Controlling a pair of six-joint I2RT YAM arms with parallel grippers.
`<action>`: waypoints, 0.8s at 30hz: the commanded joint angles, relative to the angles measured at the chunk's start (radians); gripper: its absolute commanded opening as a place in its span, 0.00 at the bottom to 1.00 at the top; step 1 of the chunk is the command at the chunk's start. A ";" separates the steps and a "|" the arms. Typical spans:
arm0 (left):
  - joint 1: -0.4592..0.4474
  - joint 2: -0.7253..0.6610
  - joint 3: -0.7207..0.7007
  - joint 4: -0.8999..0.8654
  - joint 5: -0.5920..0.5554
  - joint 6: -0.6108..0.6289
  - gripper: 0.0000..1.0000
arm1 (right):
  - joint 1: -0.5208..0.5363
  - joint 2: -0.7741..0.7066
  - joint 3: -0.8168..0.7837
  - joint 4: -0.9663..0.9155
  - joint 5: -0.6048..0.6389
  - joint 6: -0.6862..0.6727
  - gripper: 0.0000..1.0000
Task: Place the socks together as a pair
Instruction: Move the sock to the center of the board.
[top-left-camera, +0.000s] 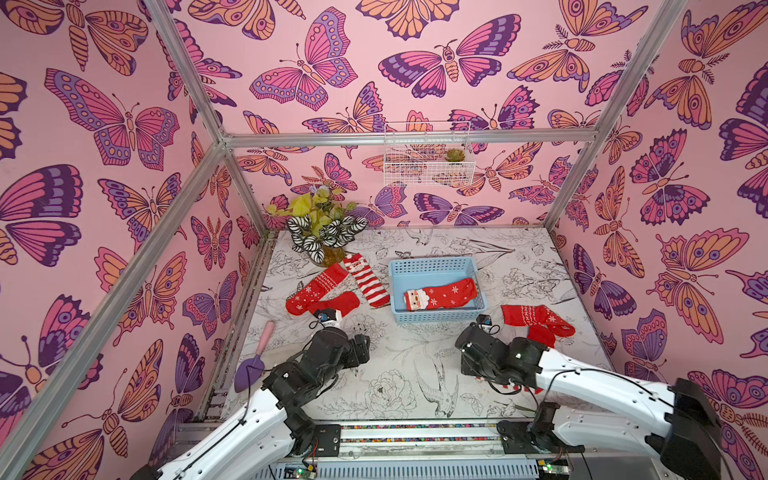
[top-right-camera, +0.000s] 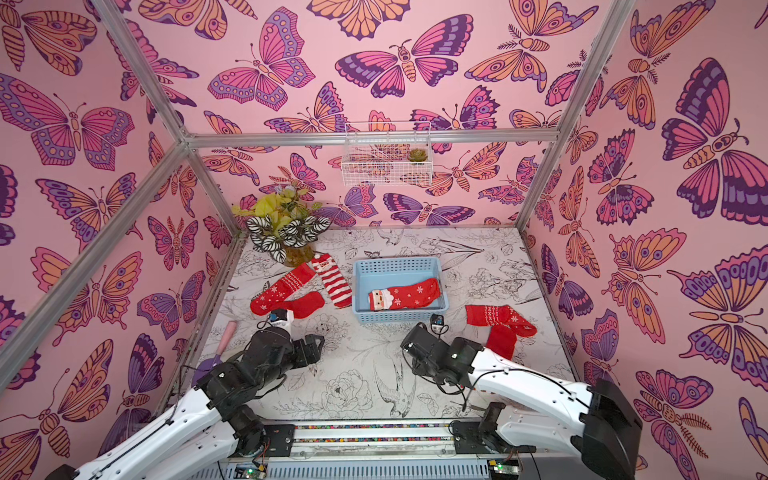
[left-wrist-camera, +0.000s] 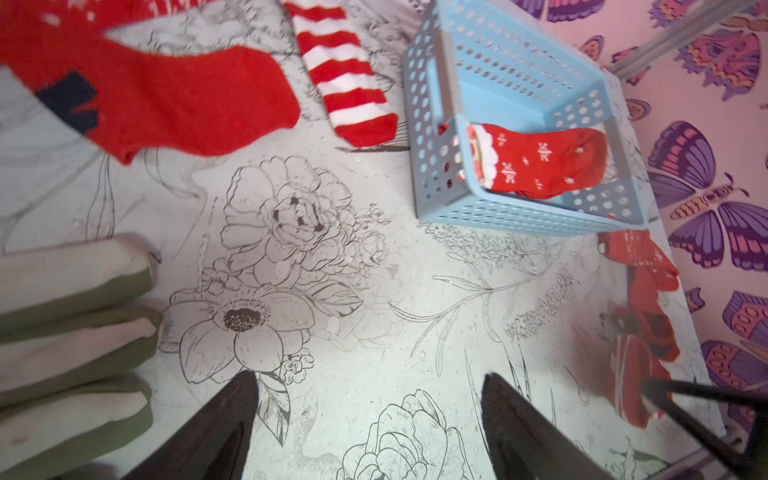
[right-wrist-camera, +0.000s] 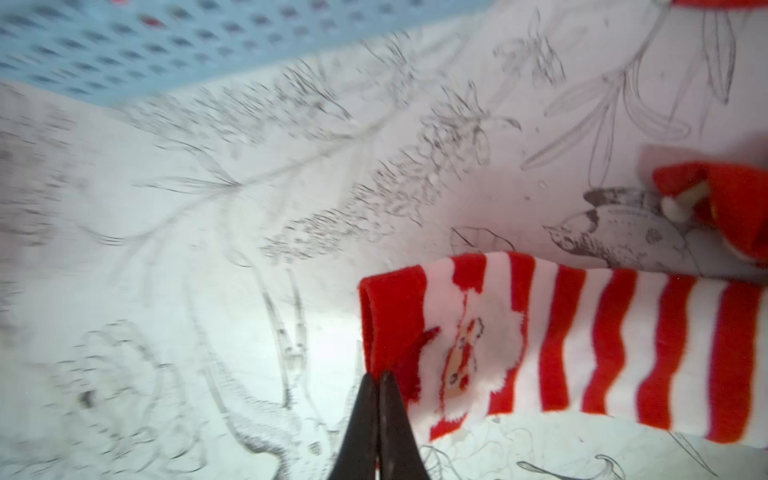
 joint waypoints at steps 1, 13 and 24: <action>0.005 -0.009 0.108 -0.125 -0.061 0.130 0.86 | 0.011 -0.054 0.060 -0.002 -0.029 -0.094 0.00; 0.005 -0.041 0.165 -0.129 -0.136 0.113 0.87 | 0.081 0.099 0.134 0.241 -0.126 -0.188 0.00; 0.005 -0.069 0.141 -0.136 -0.106 0.057 0.88 | 0.250 0.475 0.387 0.497 -0.121 -0.226 0.68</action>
